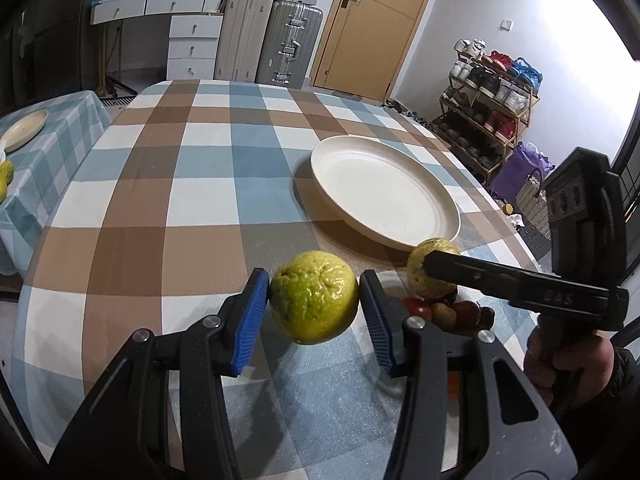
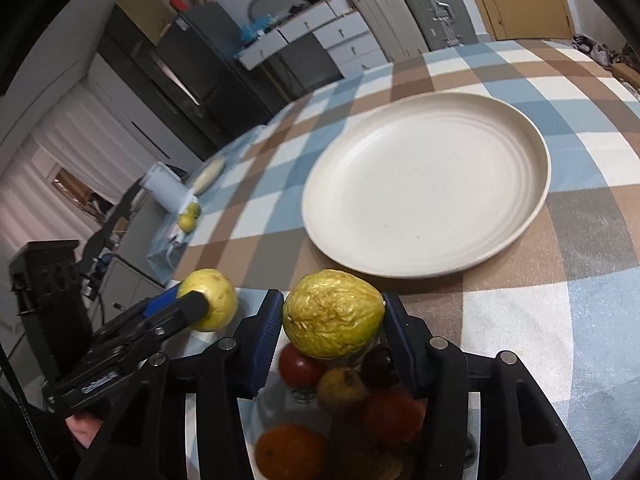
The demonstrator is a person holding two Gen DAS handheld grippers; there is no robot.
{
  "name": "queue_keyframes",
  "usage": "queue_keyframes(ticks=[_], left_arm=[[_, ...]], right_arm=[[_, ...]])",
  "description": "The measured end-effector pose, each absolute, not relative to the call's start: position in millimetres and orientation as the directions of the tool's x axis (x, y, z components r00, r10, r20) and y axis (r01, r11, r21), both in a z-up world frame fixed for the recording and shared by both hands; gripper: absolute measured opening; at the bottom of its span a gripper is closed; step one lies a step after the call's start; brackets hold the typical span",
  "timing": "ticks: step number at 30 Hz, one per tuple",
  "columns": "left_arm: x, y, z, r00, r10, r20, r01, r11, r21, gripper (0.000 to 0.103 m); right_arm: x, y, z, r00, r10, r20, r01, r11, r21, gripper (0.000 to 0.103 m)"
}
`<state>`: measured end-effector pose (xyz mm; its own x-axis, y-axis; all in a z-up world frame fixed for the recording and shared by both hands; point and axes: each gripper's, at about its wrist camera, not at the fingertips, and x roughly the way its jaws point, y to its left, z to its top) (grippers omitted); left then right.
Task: Organize fruits
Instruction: 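Carry both citrus fruits onto the cream plate and open both grippers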
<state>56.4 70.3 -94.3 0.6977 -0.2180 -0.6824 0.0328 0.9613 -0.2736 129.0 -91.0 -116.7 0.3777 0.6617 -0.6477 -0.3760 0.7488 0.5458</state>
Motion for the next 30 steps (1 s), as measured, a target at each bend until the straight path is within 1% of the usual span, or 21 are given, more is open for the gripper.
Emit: queue_keyframes(ticks=[11,16,21,30], left_arm=[[77,56,-82,0.7,-0.211,-0.683,0.053,0.968,-0.245,0.044],[94,51,-78,0.699,-0.196,-0.688,0.055,0.974,-0.221,0.044],[113,44,-70,0.706,-0.195,-0.681,0.068,0.976,-0.209,0.044],[170,35,-52,0.712,-0.224,-0.665,0.098,0.97,-0.221,0.044]], right_arm=[[124,-117,-97,0.429,0.727,-0.537,-0.415,0.686,0.598,0.051],[129,-129,-91,0.45,0.739,-0.502,-0.421,0.671,0.61,0.051],[142,-138,-86,0.467,0.737,-0.489,-0.426,0.672,0.605,0.051],[174,-152,-68,0.494,0.725,-0.48,-0.449,0.686,0.573,0.051]])
